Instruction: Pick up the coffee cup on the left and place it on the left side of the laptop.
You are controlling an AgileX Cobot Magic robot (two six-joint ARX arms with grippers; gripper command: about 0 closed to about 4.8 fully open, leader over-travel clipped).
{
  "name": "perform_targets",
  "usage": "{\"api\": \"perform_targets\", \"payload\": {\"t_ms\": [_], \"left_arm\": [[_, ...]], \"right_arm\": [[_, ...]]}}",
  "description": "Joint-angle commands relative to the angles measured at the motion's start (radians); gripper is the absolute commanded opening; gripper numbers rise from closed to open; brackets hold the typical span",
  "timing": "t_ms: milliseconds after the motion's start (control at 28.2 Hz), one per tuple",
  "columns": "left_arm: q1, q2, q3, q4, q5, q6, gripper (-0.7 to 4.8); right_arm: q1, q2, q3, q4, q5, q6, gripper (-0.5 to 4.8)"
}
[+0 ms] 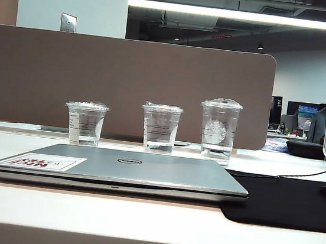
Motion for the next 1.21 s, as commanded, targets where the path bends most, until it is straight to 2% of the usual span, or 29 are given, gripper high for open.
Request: {"api": "perform_targets", "payload": {"t_ms": [35,532,639,745,994,1029,1207], "left_arm": [[0.002,0.0,0.005,0.008,-0.003,0.0,-0.06],[0.002,0.0,0.005,0.007,-0.003,0.0,-0.06],[0.002,0.0,0.005,0.007,-0.003,0.0,-0.06],[0.002,0.0,0.005,0.007,-0.003,0.0,-0.06],[0.002,0.0,0.005,0.007,-0.003,0.0,-0.06],[0.002,0.0,0.005,0.007,-0.003,0.0,-0.06],[0.002,0.0,0.005,0.007,-0.003,0.0,-0.06]], "right_arm": [[-0.001,-0.002,-0.004,0.012,0.0,0.0,-0.04],[0.001,-0.002,-0.004,0.011,0.0,0.0,-0.04],[0.031,0.0,-0.004,0.011,0.001,0.0,-0.04],[0.109,0.009,-0.004,0.011,0.001,0.0,-0.04],[0.381,0.01,-0.004,0.01,0.0,0.0,-0.04],[0.444,0.012,-0.004,0.01,0.0,0.0,-0.04],[0.549,0.066,-0.004,0.01,0.0,0.0,-0.04]]}}
